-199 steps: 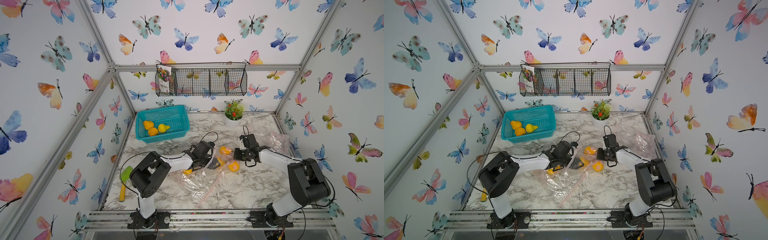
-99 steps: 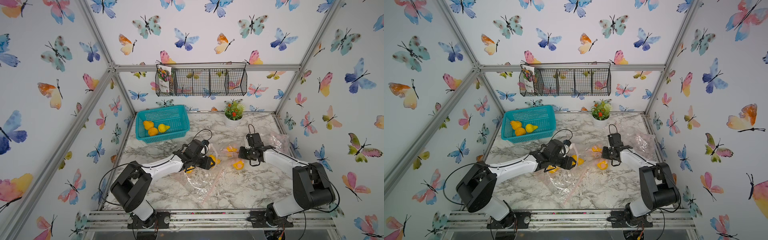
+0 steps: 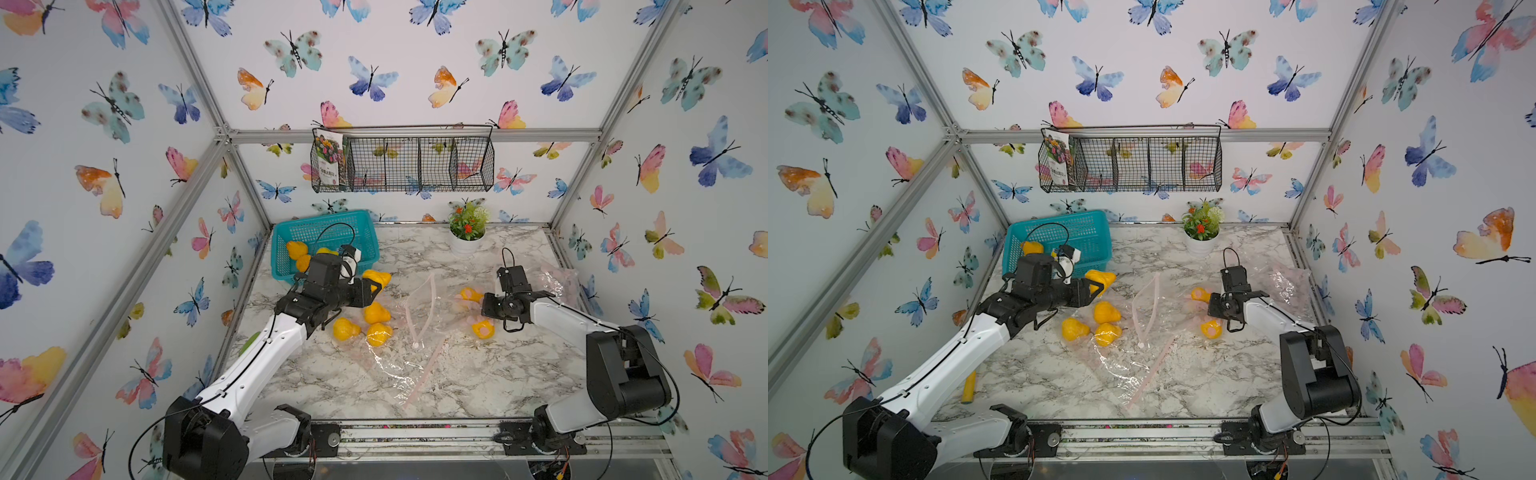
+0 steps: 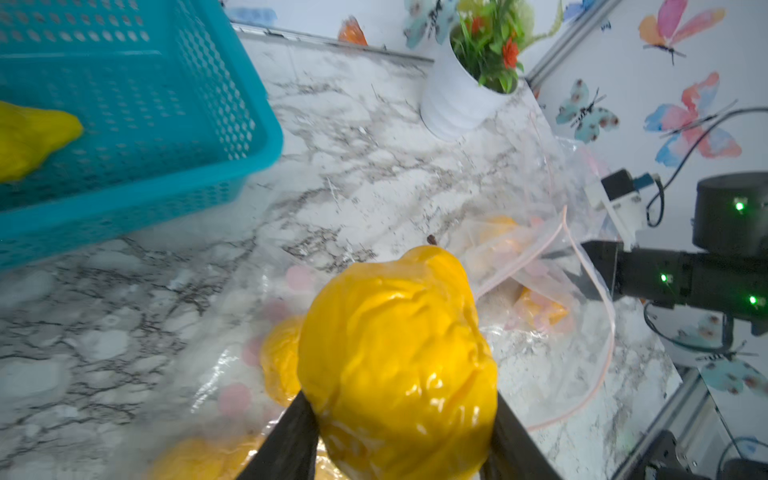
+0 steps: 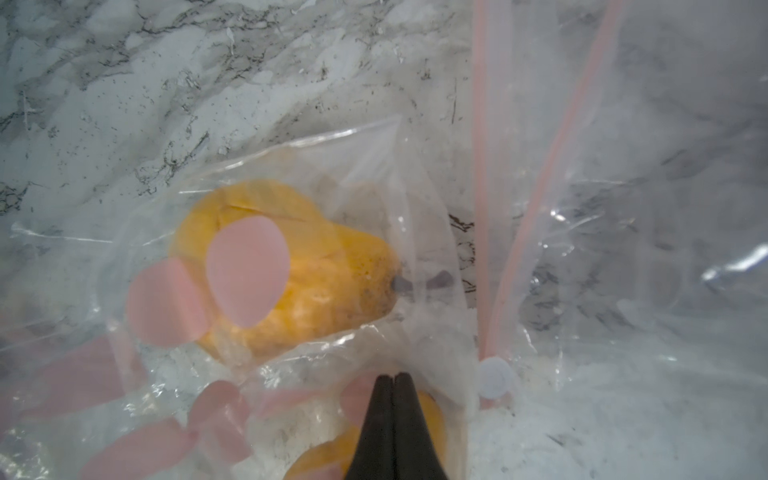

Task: Open the zip-top bag and take out the pear
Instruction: Place the pear in the basket.

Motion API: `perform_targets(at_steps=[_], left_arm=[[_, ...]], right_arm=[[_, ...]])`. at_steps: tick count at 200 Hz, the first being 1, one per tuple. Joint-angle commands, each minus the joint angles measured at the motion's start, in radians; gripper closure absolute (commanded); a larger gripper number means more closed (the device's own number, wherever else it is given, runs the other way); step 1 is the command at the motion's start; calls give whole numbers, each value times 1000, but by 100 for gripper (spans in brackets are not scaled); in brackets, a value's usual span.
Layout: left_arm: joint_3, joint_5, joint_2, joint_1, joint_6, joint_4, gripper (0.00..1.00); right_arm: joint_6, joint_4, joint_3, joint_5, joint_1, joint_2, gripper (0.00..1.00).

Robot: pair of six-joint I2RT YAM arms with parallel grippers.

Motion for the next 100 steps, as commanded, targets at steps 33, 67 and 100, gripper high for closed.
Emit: perform_targets(at_steps=[33, 67, 100], left_arm=[[191, -80, 210, 221, 121, -1, 72], [364, -71, 439, 302, 129, -6, 72], [526, -87, 659, 335, 144, -32, 69]], right_arm=[[-18, -21, -1, -36, -2, 6, 97], [-18, -29, 9, -46, -3, -2, 97], [-17, -35, 17, -61, -3, -5, 98]])
